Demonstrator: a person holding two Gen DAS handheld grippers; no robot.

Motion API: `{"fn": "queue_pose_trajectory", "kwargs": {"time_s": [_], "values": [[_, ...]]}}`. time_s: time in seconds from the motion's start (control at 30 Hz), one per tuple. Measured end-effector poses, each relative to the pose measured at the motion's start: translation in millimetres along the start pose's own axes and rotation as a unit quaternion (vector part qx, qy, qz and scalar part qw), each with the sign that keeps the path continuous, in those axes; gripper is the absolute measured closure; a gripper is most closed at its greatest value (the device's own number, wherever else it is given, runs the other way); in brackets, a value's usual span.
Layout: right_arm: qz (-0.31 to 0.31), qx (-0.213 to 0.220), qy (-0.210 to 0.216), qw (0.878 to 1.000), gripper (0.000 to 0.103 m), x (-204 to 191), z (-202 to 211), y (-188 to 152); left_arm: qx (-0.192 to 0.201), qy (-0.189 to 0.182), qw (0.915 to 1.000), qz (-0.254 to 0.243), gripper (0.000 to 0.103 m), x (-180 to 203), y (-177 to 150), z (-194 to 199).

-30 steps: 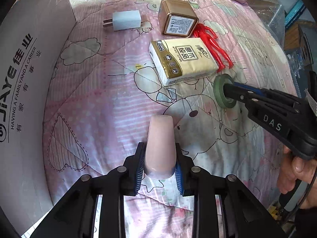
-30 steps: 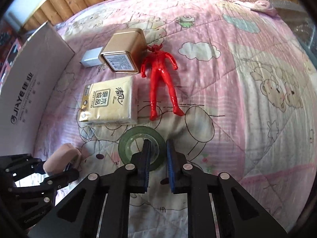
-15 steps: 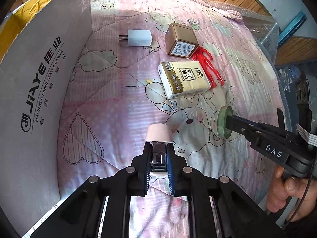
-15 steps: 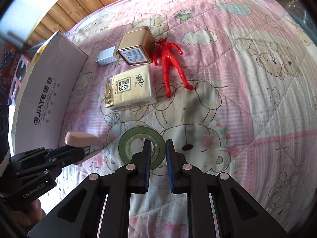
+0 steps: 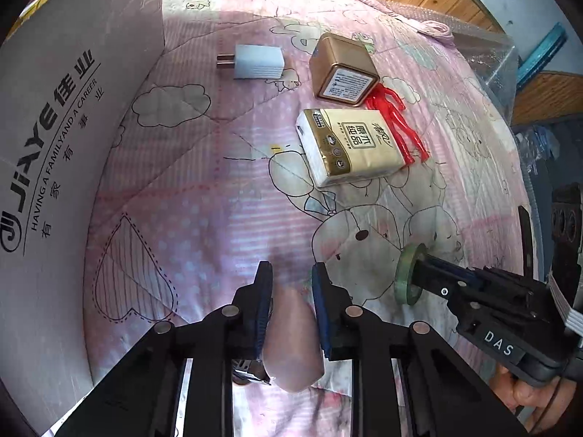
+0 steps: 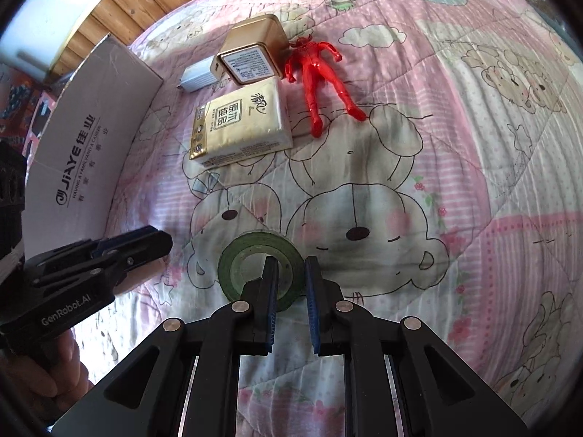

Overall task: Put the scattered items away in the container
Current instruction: 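Carry the stapler and tape roll over the cardboard box with both tools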

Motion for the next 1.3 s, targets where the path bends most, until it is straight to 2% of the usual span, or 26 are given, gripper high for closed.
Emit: {"fn": "queue_pose_trajectory", "kwargs": {"time_s": [0.03, 0.13, 0.23, 0.27, 0.3, 0.33, 0.4, 0.43, 0.63, 0.7, 0.73, 0.8, 0.9, 1.0, 1.3], "values": [[-0.005, 0.002, 0.008, 1.000, 0.088, 1.1, 3.0, 0.3, -0.006, 0.003, 1.0000, -0.004, 0.103, 1.7, -2.2, 0.5], [-0.012, 0.003, 0.020, 1.000, 0.088, 2.4, 8.1, 1.8, -0.006, 0.000, 1.0000, -0.004, 0.103, 1.7, -8.4, 12.9], [-0.014, 0.002, 0.020, 1.000, 0.088, 1.2, 7.1, 1.4, 0.006, 0.016, 0.9999, -0.001, 0.100, -7.4, -10.4, 26.0], [-0.014, 0.002, 0.022, 1.000, 0.088, 0.4, 6.7, 0.3, 0.005, 0.012, 0.9999, 0.003, 0.094, -11.7, -10.9, 29.3], [-0.012, 0.001, 0.022, 1.000, 0.088, -1.1, 6.0, -1.4, 0.007, 0.008, 0.9999, 0.003, 0.082, -14.5, -12.0, 33.1], [-0.011, 0.000, 0.022, 1.000, 0.088, -2.1, 4.8, -3.3, 0.014, 0.009, 0.9999, -0.002, 0.063, -16.9, -14.8, 38.7], [-0.011, -0.005, 0.023, 1.000, 0.088, -2.7, 2.5, -7.5, 0.028, 0.018, 0.9994, -0.013, 0.040, -21.5, -21.4, 47.0], [-0.010, -0.006, 0.023, 1.000, 0.088, -3.5, 1.3, -9.5, 0.029, 0.021, 0.9993, -0.016, 0.039, -23.2, -24.5, 48.0], [-0.001, -0.012, 0.023, 1.000, 0.088, -9.9, -3.7, -16.0, 0.011, 0.018, 0.9987, -0.047, 0.039, -14.7, -41.8, 29.0], [0.002, -0.012, 0.021, 1.000, 0.088, -11.7, -4.8, -16.8, -0.006, 0.033, 0.9988, -0.035, 0.040, -19.4, -46.0, 17.8], [0.003, -0.013, 0.021, 1.000, 0.088, -12.2, -5.2, -17.2, -0.018, 0.034, 0.9992, -0.014, 0.046, -25.6, -47.9, 12.3], [0.004, -0.012, 0.021, 1.000, 0.088, -12.6, -5.2, -17.7, -0.007, 0.032, 0.9995, 0.001, 0.046, -28.7, -50.5, 15.2], [0.008, -0.012, 0.024, 1.000, 0.088, -17.6, -6.1, -17.2, -0.005, 0.049, 0.9987, -0.012, 0.046, -25.3, -55.1, 20.9], [0.016, -0.011, 0.029, 0.999, 0.088, -24.6, -6.8, -16.7, 0.003, 0.046, 0.9989, -0.008, 0.046, -23.2, -56.6, 29.4], [0.030, 0.002, 0.046, 0.998, 0.088, -45.4, 6.3, -9.1, 0.052, -0.005, 0.9986, 0.012, 0.046, -9.3, -40.8, 65.8]]}}
Point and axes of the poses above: each gripper's, at about its wrist camera, not at the fingertips, and z roughly against the way its jaws point, x to its right, y to its top, the point moved 1 cm from there along -z, roughly the way its jaws point, and after that the axes turned 11 degrees about -y, right-handed, at the moved point
